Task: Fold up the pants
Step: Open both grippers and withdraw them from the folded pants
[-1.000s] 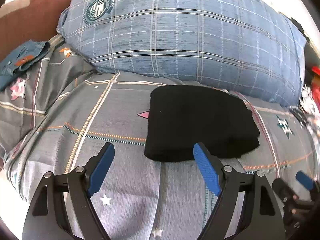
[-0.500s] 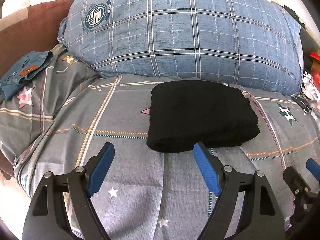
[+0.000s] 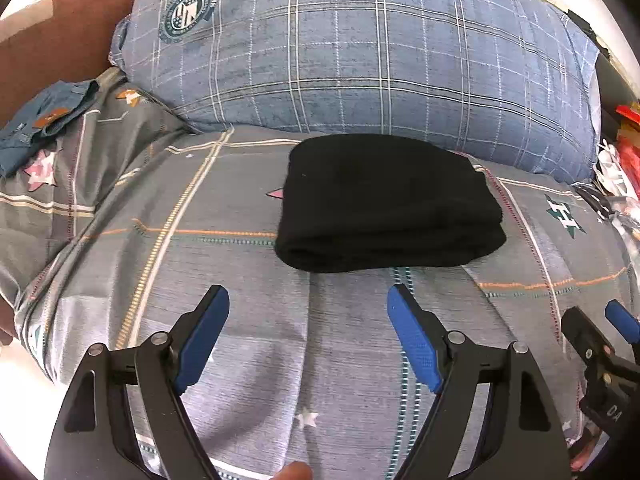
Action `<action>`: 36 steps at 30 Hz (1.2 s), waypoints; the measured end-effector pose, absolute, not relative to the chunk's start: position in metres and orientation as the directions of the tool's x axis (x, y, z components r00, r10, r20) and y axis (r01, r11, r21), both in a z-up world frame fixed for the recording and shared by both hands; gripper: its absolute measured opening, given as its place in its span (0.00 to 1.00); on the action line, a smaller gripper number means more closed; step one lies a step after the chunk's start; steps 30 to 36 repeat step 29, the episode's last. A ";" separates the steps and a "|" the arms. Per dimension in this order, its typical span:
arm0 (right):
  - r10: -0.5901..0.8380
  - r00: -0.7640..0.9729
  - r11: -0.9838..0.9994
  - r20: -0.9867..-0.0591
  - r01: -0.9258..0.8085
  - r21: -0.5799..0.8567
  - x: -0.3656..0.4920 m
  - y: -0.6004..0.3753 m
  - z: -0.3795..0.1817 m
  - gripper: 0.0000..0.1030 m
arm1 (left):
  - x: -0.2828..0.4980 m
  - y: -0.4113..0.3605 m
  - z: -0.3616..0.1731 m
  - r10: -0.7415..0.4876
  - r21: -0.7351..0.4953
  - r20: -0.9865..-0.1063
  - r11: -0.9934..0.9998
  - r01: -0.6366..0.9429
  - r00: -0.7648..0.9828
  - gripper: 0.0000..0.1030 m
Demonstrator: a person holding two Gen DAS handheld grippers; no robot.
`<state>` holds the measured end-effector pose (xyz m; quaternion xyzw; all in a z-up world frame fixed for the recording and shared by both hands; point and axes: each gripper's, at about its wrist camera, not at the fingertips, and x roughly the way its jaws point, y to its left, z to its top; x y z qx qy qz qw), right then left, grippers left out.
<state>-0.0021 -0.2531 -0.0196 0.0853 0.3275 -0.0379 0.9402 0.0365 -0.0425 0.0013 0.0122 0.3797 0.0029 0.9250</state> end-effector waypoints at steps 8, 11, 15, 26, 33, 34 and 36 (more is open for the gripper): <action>-0.030 0.779 0.978 -0.627 0.151 0.141 0.001 -0.266 -0.019 1.00 | 0.036 -0.056 0.005 -0.035 0.008 -0.706 0.998 0.057 0.708 0.80; -0.029 0.779 0.978 -0.627 0.151 0.142 0.000 -0.266 -0.020 1.00 | 0.036 -0.060 0.004 -0.046 0.009 -0.711 0.997 0.074 0.701 0.80; -0.028 0.775 0.979 -0.631 0.149 0.139 0.001 -0.265 -0.021 1.00 | 0.035 -0.064 0.005 -0.047 0.020 -0.711 0.996 0.088 0.702 0.80; -0.033 0.767 0.977 -0.641 0.161 0.142 0.001 -0.274 -0.024 1.00 | 0.036 -0.070 0.012 -0.094 -0.028 -0.714 0.994 0.106 0.694 0.80; -0.037 0.763 0.975 -0.646 0.169 0.144 0.001 -0.278 -0.025 1.00 | 0.035 -0.073 0.017 -0.102 -0.033 -0.709 0.993 0.112 0.698 0.80; -0.037 0.763 0.975 -0.646 0.169 0.144 0.001 -0.278 -0.025 1.00 | 0.035 -0.073 0.017 -0.102 -0.033 -0.709 0.993 0.112 0.698 0.80; -0.037 0.763 0.975 -0.646 0.169 0.144 0.001 -0.278 -0.025 1.00 | 0.035 -0.073 0.017 -0.102 -0.033 -0.709 0.993 0.112 0.698 0.80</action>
